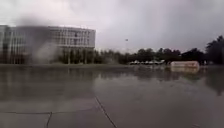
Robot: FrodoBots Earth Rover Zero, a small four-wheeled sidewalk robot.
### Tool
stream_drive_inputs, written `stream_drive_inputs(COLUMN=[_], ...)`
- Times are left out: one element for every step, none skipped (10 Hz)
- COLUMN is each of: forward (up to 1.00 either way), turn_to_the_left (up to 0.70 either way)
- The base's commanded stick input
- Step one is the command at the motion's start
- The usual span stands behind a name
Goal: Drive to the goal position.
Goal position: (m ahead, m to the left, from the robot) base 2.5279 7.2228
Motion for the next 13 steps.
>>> stream_drive_inputs(forward=[0.0,0.0,0.0,0.0,0.0,0.0,0.0,0.0,0.0,0.0,0.0,0.0,0.0], turn_to_the_left=[0.7,0.7,0.7,0.7,0.7,0.7,0.7,0.7,0.7,0.7,0.7,0.7,0.55])
